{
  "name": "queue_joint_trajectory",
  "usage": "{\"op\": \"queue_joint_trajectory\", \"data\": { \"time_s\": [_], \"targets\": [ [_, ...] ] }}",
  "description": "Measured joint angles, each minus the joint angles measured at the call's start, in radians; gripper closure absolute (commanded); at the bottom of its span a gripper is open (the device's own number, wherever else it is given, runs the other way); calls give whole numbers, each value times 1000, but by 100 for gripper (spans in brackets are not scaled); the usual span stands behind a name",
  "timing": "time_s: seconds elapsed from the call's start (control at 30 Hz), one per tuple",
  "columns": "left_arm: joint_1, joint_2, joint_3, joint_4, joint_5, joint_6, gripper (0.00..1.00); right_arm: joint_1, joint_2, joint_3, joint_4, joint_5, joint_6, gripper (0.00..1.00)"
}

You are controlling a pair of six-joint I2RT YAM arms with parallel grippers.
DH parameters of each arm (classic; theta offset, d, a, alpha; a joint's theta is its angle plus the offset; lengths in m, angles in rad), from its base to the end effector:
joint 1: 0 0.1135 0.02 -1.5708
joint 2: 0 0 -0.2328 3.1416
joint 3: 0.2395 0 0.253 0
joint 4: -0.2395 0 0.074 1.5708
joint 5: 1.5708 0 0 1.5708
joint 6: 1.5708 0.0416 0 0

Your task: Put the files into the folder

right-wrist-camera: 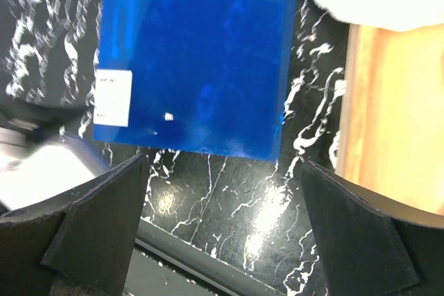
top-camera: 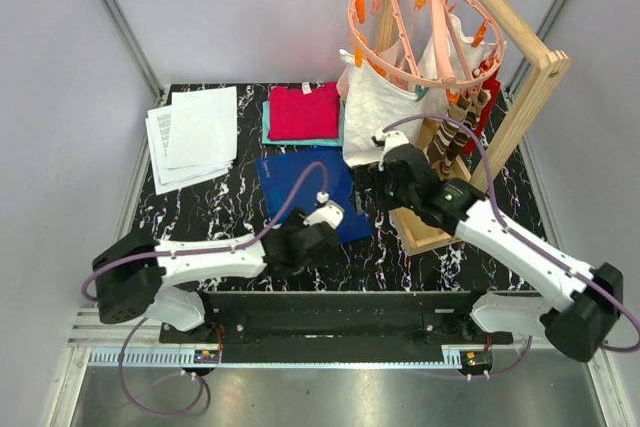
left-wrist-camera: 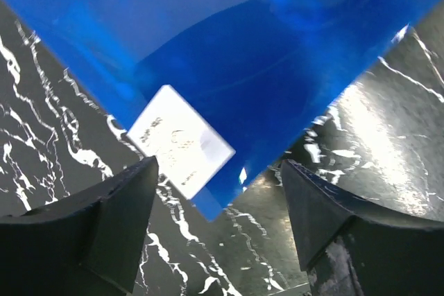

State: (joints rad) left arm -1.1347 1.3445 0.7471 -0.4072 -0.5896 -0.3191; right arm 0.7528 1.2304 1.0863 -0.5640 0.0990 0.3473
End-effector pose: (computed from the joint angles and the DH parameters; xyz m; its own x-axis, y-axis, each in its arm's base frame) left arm 0.1320 -0.2286 0.1601 -0.5353 0.5314 -0.6566 0.4839 0.8300 0.2773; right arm 0.2085 0.1896 0.2820 -0.6592 -0.1535 -0.7361 -0.4266 0.8825 0.1981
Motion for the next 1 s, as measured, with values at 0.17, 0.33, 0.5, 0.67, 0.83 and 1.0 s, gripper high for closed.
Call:
{"op": "queue_joint_trajectory", "data": {
  "time_s": [0.17,0.33,0.5,0.67,0.83,1.0],
  "targets": [
    [-91,130,75,-13,-65,0,22,0,-140,-51,24,48,6,0],
    [-163,242,137,-59,-136,-21,23,0,-234,-109,35,77,13,0],
    [-198,348,199,-111,-207,-53,37,0,-250,-158,37,104,43,0],
    [-198,415,219,-158,-275,-87,52,0,-250,-209,40,137,109,0],
    [-197,456,241,-175,-317,-95,58,0,-246,-245,43,153,170,0],
    [-193,490,253,-169,-327,-97,67,0,-228,-260,43,177,224,0]
  ]
}}
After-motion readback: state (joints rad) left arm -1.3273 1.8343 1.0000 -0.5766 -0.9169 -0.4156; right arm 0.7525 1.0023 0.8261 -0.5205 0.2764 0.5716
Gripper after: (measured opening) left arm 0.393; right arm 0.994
